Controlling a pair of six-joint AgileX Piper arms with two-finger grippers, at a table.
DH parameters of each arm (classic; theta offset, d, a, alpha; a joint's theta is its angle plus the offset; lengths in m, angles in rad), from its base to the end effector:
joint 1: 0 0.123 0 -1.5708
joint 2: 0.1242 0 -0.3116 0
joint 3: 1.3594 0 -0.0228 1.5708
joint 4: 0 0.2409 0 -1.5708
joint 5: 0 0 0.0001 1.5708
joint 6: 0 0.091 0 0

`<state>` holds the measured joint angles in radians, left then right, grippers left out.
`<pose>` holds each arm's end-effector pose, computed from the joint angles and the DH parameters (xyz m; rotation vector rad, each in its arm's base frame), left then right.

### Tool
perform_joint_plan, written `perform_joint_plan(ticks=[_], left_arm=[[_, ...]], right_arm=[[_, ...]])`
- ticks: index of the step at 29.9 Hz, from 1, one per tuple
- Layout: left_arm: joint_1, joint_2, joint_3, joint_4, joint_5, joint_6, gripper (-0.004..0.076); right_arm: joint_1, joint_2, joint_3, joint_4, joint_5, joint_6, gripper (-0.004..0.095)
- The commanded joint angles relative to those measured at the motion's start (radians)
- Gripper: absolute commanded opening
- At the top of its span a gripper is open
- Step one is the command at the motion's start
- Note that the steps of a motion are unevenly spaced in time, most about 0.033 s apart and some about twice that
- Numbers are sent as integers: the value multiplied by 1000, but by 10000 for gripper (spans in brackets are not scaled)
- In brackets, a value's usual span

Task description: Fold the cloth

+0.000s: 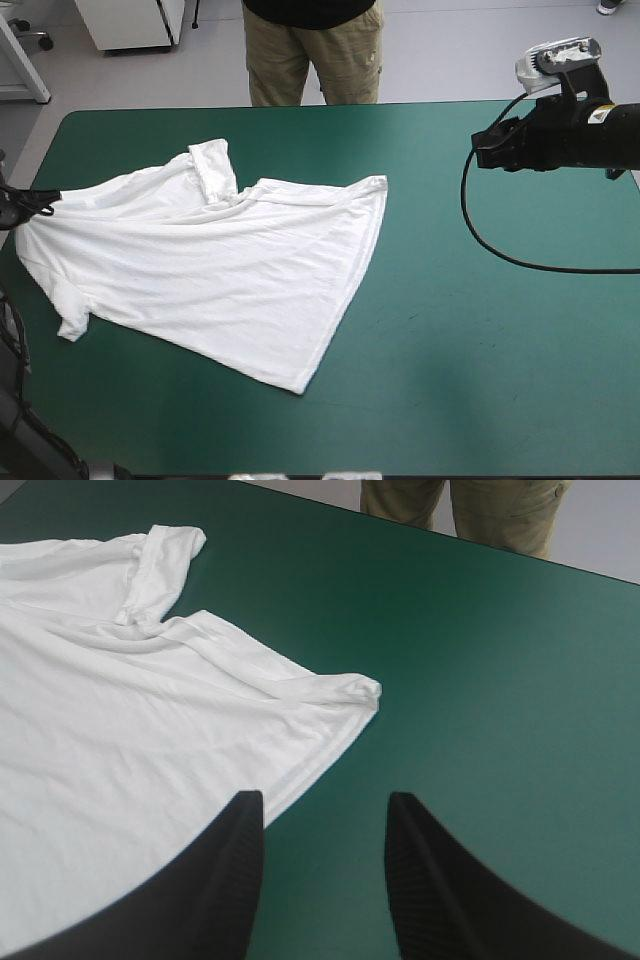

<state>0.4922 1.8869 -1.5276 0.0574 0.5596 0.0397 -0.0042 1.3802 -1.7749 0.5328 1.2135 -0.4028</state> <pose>0.3796 0.2067 0.2949 -0.5001 2.3717 0.3044 0.2446 0.0423 0.5154 -0.4736 2.1388 0.4422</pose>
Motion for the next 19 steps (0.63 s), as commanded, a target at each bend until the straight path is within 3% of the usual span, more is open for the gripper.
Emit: perform_joint_plan(ticks=[1, 4, 6, 9, 11, 14, 16, 19], left_arm=[[18, 45, -207, 21, 9, 2, 0], [18, 107, -334, 21, 91, 4, 2], [15, 124, -383, 3, 131, 30, 46], [17, 116, -389, -24, 134, 35, 233], [21, 110, -389, -22, 152, 35, 426], [28, 94, -389, -27, 226, 9, 634], [28, 74, -383, -44, 273, 10, 648], [25, -14, -333, -247, 246, 109, 585]], right_arm=[[-7, -34, -24, 33, -65, -8, 374], [-7, -34, -24, 29, -74, -8, 374], [-7, -35, -24, 26, -72, -7, 374], [-7, -38, -24, 26, -63, 0, 374], [-7, -44, -24, 26, -57, 0, 375], [-7, -62, -24, 11, -57, 0, 375], [-7, -83, -24, -15, -57, 0, 375], [-7, -121, -24, -51, -58, 0, 375]])
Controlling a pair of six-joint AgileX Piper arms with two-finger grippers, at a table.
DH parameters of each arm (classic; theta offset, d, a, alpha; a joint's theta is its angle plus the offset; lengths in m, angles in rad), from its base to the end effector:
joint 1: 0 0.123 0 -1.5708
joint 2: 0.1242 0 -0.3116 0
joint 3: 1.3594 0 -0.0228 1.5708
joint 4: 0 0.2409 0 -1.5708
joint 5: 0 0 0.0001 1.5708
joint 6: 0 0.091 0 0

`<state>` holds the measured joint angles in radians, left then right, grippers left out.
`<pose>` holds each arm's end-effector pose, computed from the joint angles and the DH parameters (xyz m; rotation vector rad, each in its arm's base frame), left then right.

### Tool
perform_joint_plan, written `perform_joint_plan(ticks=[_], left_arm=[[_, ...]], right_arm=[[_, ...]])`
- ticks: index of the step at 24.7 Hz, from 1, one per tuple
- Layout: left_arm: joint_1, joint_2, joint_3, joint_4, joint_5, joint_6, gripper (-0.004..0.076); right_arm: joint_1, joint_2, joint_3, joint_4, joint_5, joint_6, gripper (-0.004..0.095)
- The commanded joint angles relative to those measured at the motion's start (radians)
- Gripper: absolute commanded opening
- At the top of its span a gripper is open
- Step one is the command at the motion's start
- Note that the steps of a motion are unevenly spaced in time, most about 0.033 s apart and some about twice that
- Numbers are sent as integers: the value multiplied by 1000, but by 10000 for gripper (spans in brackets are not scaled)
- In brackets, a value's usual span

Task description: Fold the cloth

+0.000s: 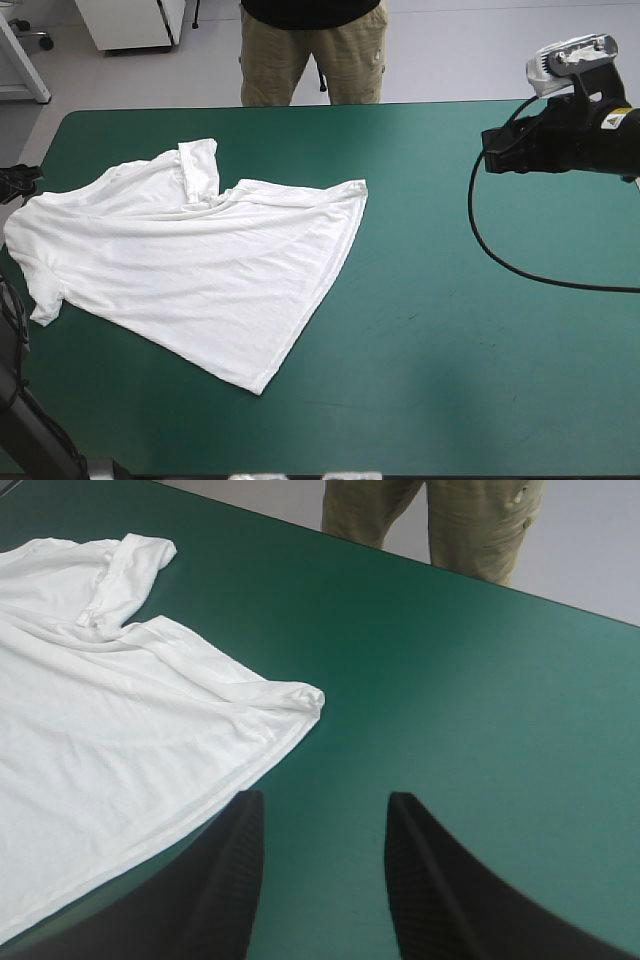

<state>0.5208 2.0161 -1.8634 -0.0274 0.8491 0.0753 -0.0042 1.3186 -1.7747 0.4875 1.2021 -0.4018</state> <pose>0.4046 0.2299 0.3203 -0.5654 2.4333 0.2178 0.2216 0.0388 0.5288 -0.4728 2.0856 0.3664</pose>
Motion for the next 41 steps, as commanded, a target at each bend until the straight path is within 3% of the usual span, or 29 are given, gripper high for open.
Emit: perform_joint_plan(ticks=[1, 4, 6, 12, 18, 21, 24, 28, 33, 41], left_arm=[[-13, -182, 25, -253, -46, 136, 552], [-60, -296, 94, -437, 31, 298, 474], [-115, -373, 153, -473, 80, 316, 438], [-325, -600, 302, -477, 168, 322, 435], [-624, -813, 494, -473, 408, 329, 435], [-712, -881, 611, -471, 422, 314, 435], [-847, -953, 844, -387, 338, 321, 435], [-1025, -933, 1008, -312, 177, 346, 453], [-1215, -819, 1060, -246, 59, 301, 461], [-1239, -644, 1121, -132, -91, 216, 461]], right_arm=[[-7, -70, -24, -15, -46, 6, 375], [-7, -105, -24, -38, -36, 28, 375], [-7, -122, -24, -40, -30, 35, 375], [-7, -141, -24, -30, -6, 58, 374], [-7, -142, -24, 2, -3, 62, 374], [-7, -142, -24, 37, -17, 44, 372], [-7, -142, -24, 75, -33, 20, 372], [-7, -126, -24, 63, -22, 17, 369], [-7, -103, -24, 77, -18, 24, 370], [-7, -103, -24, 77, -18, 24, 368]])
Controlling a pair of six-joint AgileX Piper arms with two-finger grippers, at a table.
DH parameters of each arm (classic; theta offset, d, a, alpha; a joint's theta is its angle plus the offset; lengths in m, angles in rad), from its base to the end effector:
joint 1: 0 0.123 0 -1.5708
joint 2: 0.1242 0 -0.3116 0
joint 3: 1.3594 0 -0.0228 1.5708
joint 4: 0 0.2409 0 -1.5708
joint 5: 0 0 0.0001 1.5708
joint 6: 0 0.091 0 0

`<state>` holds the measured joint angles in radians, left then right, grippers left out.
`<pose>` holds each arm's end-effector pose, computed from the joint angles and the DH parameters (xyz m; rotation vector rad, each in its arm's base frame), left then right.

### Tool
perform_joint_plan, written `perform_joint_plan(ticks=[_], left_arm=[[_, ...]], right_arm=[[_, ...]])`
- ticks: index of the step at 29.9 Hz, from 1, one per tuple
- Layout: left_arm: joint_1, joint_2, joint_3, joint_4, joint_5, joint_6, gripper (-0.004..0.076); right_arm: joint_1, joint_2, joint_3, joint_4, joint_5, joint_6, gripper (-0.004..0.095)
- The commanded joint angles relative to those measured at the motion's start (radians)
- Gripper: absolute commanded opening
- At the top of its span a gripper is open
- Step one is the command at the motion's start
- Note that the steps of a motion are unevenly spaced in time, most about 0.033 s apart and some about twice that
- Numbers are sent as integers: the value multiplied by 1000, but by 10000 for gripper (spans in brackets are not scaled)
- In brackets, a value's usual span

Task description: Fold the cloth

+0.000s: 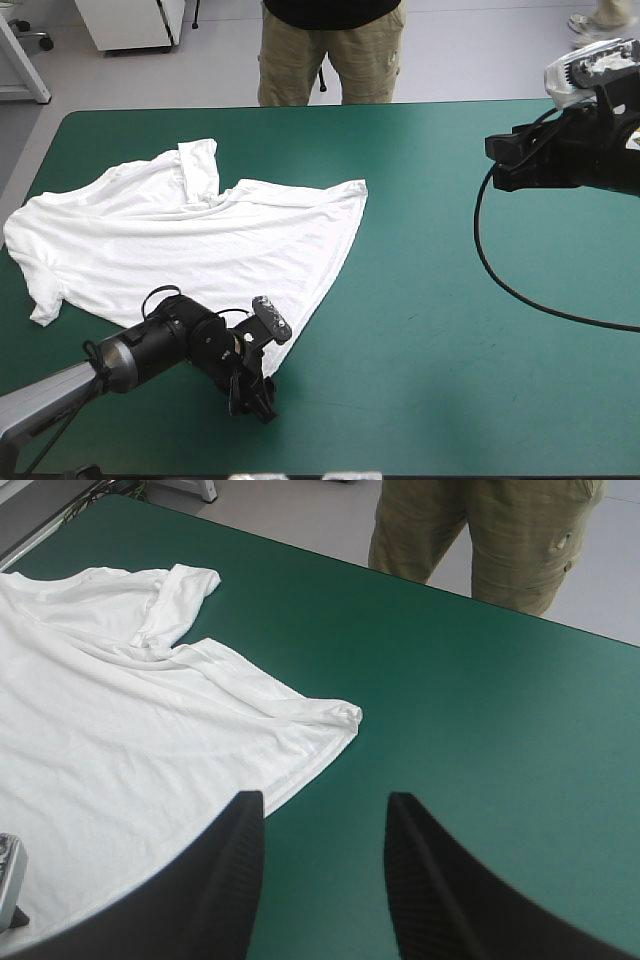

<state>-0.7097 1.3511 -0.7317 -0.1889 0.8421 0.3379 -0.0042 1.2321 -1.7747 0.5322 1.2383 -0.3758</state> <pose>0.1493 -0.1450 0.2424 1.3367 2.6462 -0.2776 0.1827 0.0429 0.5453 -0.4772 2.0264 0.4159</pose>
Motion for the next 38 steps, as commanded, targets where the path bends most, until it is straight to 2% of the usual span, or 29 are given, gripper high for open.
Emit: perform_joint_plan(ticks=[1, 4, 6, 7, 10, 11, 15, 20, 23, 28, 31, 34, 38], left_arm=[[-8, 37, -11, 35, -91, -59, 461], [-8, 84, -11, 16, -91, -75, 437], [-8, 102, -11, 2, -63, -83, 361], [-8, 104, -11, -3, -53, -86, 309], [-8, 105, -11, -3, -39, -123, 31], [-8, 105, -11, -3, -39, -127, -4], [-8, 105, -11, -11, -43, -133, -9], [-8, 105, -11, -56, -37, -129, -9], [-8, 105, -11, -60, -32, -129, -9], [-8, 105, -11, -62, -32, -129, -9], [-8, 105, -11, -62, -27, -131, -9], [-8, 105, -11, -62, -16, -133, -9], [-8, 105, -11, -62, -11, -133, -9]], right_arm=[[-7, -17, -24, 32, -54, -2, 368], [-7, -15, -24, 26, -52, -2, 368], [-7, -15, -23, 18, -52, -2, 364], [-7, -13, -18, 20, -52, -2, 357], [-5, 5, 0, 47, -44, -6, 325], [-5, 14, 10, 67, -44, -17, 321], [-5, 97, 70, 211, -77, -76, 319], [-3, 272, 76, 228, -103, -113, 324], [47, 357, 76, 175, -131, -167, 408], [210, 466, 76, -78, -339, -250, 629], [276, 532, 76, -178, -463, -262, 639], [288, 598, 74, -157, -553, -293, 633], [284, 667, 74, -12, -604, -468, 631]])
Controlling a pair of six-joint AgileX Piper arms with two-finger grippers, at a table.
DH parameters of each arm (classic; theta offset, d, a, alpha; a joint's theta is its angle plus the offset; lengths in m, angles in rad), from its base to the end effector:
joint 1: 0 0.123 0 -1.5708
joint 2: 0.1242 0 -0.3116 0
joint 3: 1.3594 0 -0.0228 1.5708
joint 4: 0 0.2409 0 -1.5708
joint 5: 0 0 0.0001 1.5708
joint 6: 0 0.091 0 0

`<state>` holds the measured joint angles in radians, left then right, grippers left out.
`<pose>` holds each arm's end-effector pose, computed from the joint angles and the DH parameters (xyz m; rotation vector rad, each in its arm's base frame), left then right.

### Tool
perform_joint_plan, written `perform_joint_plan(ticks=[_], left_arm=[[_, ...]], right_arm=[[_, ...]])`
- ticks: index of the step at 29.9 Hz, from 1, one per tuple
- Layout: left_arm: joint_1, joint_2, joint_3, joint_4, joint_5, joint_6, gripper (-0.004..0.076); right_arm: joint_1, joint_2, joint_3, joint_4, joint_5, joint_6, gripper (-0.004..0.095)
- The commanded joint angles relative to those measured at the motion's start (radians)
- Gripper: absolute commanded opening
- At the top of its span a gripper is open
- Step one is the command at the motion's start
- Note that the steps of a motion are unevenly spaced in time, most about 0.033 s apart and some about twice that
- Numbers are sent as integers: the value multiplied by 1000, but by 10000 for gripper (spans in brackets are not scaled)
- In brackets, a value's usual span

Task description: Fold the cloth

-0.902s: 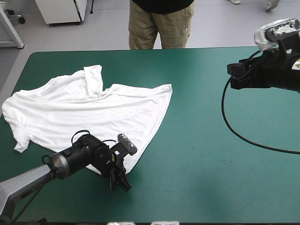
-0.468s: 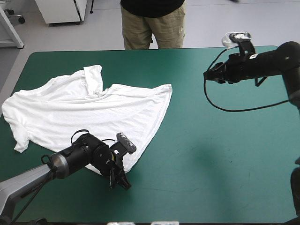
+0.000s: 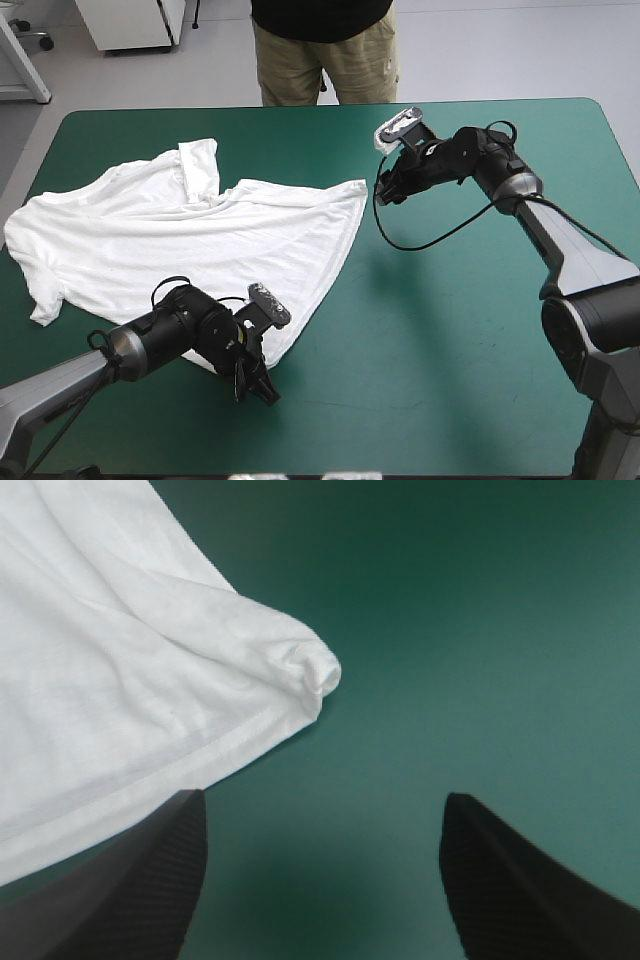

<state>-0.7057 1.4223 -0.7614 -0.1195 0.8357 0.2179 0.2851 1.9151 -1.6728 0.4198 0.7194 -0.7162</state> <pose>0.1637 -0.1501 0.2335 1.2385 2.7343 -0.1972 0.4166 0.1476 0.3216 -0.9082 2.1983 0.2750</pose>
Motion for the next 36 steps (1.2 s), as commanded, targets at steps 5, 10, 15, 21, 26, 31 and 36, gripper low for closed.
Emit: perform_joint_plan(ticks=[5, 10, 15, 21, 26, 31, 36], left_arm=[[-12, 34, 19, -132, -3, -13, -9], [-12, 34, 19, -132, -3, -13, -9], [-12, 34, 19, -132, -3, -13, -9], [-12, 34, 19, -150, -3, -13, -9], [-12, 34, 19, -157, -6, -13, -9], [-12, 34, 19, -157, -4, -13, -9], [-12, 34, 19, -157, -5, -13, -9]], right_arm=[[-5, 55, -28, 207, -122, -283, 631], [-5, 107, -28, 306, -155, -393, 626], [-5, 158, -38, 428, -221, -500, 592], [-16, 235, -90, 445, -201, -481, 590], [-16, 265, -96, 446, -151, -446, 541], [-14, 267, -96, 446, -122, -448, 354], [-14, 267, -98, 441, -76, -457, -22]])
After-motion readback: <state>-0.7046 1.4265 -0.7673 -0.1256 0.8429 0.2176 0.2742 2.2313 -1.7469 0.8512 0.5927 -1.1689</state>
